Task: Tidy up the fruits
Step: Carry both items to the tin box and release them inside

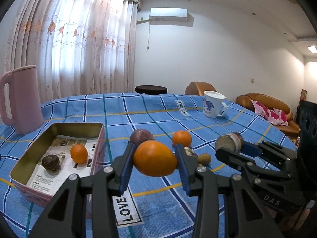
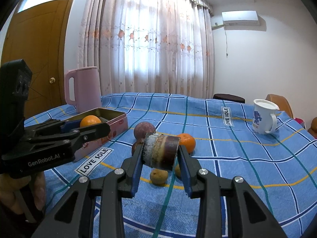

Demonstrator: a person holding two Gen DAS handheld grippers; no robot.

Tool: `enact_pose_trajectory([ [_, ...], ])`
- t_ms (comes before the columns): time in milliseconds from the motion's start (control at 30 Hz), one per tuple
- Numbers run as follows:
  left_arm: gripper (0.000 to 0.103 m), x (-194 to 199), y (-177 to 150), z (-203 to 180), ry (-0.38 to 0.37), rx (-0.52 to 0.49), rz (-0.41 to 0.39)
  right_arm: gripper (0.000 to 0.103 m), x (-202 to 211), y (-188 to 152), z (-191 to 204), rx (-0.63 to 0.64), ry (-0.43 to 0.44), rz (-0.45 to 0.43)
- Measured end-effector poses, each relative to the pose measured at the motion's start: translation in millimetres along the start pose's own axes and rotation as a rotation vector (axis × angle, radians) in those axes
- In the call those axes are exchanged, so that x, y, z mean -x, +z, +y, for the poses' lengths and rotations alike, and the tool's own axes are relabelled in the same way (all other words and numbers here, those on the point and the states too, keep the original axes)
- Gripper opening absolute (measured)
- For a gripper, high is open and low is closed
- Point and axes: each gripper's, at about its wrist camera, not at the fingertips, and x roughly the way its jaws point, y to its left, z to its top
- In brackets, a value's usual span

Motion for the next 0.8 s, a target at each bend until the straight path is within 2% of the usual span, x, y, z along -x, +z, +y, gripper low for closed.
enact_pose_trajectory([
  [200,0.043,2,0,-4,0.011,-0.022,-0.01,0.037,2,1,1,0.005,0.007,-0.012],
  [367,0.043,3,-2,-3,0.014,-0.029,0.018,0.037,1,4,5,0.032,0.005,-0.003],
  [467,0.043,6,1,1,0.024,-0.022,0.028,0.037,-1,9,3,0.019,0.032,0.01],
  [800,0.043,12,17,37,0.103,0.008,0.059,0.037,-12,64,7,0.007,0.137,-0.006],
])
